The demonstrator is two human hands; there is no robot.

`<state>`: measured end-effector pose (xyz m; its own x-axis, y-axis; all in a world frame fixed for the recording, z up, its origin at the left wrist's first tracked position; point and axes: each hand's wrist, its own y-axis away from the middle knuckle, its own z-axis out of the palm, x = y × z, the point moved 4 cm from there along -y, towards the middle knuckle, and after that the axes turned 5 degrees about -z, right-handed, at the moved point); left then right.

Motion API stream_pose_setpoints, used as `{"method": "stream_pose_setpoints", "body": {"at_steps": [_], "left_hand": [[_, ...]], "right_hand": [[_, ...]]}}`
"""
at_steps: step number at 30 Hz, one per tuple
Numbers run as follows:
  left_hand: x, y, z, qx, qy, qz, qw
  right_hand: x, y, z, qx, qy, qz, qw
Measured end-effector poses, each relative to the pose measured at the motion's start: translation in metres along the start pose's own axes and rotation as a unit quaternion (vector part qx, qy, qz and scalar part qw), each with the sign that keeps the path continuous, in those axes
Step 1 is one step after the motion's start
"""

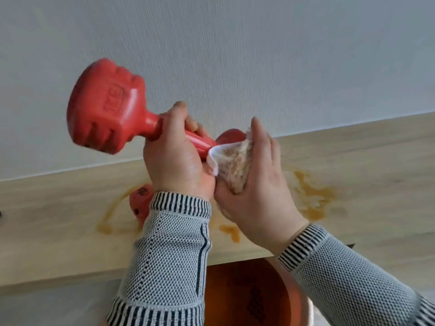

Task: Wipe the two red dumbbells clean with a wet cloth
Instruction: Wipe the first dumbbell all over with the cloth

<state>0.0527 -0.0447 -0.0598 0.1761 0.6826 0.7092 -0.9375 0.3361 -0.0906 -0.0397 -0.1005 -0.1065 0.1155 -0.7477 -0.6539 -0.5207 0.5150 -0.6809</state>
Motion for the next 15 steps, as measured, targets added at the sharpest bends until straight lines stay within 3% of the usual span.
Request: {"method": "stream_pose_setpoints", "body": {"at_steps": [4,6,9,15], "left_hand": [[0.000,0.002,0.003,-0.034,-0.071,-0.028,0.997],[-0.005,0.008,0.007,-0.064,-0.140,-0.021,0.988],[-0.015,0.020,0.011,-0.113,-0.248,-0.011,0.962],[-0.020,0.022,0.013,-0.237,-0.310,-0.071,0.918]], "right_hand": [[-0.012,-0.006,-0.004,-0.008,0.208,-0.152,0.966],[-0.018,-0.011,-0.004,-0.057,0.259,-0.154,0.952],[-0.011,-0.015,-0.008,-0.178,0.191,-0.028,0.965],[0.005,-0.015,-0.017,-0.149,0.058,0.031,0.987]]}}
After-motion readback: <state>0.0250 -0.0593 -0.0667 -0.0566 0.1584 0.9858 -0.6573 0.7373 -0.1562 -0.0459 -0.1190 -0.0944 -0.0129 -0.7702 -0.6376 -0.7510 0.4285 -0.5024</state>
